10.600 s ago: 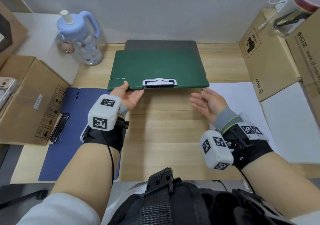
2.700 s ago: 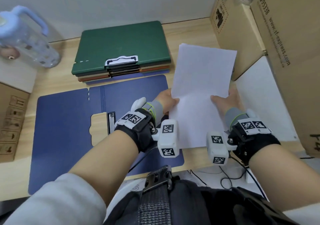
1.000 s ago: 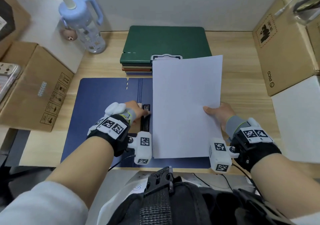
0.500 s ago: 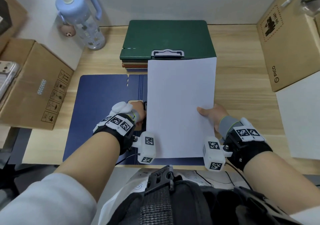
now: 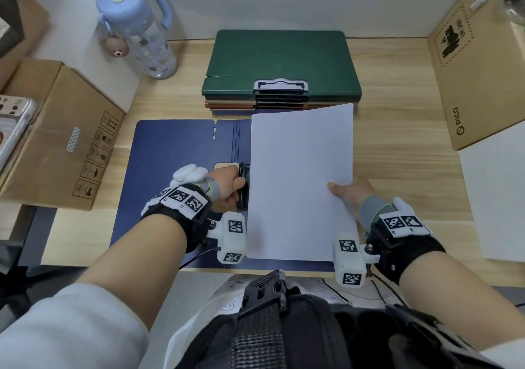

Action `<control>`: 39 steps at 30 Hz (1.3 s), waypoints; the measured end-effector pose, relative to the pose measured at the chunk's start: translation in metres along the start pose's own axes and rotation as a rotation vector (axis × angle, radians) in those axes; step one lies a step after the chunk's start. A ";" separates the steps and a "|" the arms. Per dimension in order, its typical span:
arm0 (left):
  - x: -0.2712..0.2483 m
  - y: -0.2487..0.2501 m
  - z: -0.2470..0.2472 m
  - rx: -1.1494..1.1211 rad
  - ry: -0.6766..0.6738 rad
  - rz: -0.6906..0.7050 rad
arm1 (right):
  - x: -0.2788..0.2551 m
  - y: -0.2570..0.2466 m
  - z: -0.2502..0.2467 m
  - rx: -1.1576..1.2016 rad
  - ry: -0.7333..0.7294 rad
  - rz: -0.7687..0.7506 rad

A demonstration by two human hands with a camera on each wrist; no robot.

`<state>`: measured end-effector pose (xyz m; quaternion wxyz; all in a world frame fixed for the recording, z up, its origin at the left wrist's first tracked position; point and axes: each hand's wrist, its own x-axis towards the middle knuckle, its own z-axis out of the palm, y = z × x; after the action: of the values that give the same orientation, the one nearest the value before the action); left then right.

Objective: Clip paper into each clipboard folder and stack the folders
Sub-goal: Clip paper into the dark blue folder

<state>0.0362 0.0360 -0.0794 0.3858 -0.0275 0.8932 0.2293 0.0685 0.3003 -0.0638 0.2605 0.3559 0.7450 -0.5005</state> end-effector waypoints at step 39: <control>0.005 0.011 0.006 0.038 0.075 -0.099 | 0.005 -0.004 0.012 -0.176 -0.031 0.000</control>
<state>0.0344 0.0496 -0.0824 0.3633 -0.0728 0.9088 0.1917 0.0631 0.2897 -0.0698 0.3024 0.3238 0.7819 -0.4387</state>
